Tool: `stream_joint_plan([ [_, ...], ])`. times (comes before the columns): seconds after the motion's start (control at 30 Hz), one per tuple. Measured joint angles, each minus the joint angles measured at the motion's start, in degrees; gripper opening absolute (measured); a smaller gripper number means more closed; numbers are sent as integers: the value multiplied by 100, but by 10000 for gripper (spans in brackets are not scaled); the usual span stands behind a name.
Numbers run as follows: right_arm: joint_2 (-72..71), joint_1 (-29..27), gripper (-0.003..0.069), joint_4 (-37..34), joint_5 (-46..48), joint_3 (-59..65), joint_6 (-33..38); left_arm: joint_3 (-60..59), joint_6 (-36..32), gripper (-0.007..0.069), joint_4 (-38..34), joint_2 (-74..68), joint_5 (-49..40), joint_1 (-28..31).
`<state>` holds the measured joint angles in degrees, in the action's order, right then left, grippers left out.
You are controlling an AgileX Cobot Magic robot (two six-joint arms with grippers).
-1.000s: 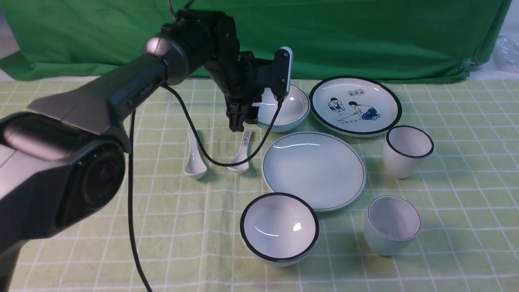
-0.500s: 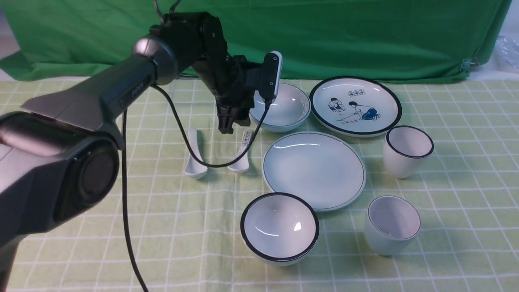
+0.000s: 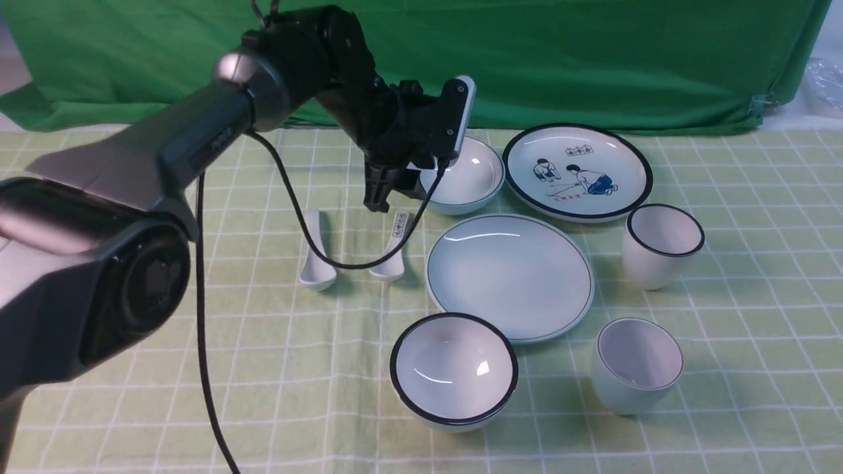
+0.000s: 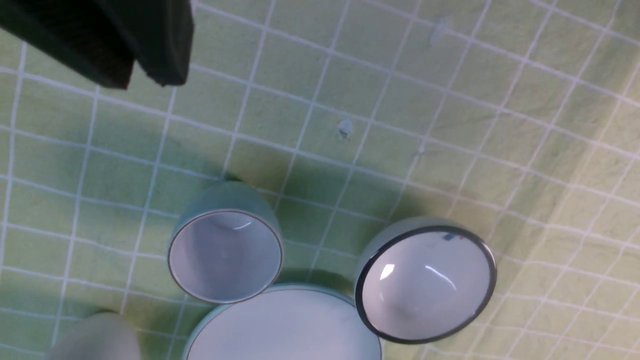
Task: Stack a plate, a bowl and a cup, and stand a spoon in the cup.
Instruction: Use the left arm to grab a blue rice bowl
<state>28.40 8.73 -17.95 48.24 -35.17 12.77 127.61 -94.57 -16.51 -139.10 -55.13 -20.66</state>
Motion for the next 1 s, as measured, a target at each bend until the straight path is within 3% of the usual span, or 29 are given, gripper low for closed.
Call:
stream_joint_plan([
  [1.0, 0, 0, 134, 0, 53, 0, 13, -68, 151, 307, 146, -276, 325, -10],
])
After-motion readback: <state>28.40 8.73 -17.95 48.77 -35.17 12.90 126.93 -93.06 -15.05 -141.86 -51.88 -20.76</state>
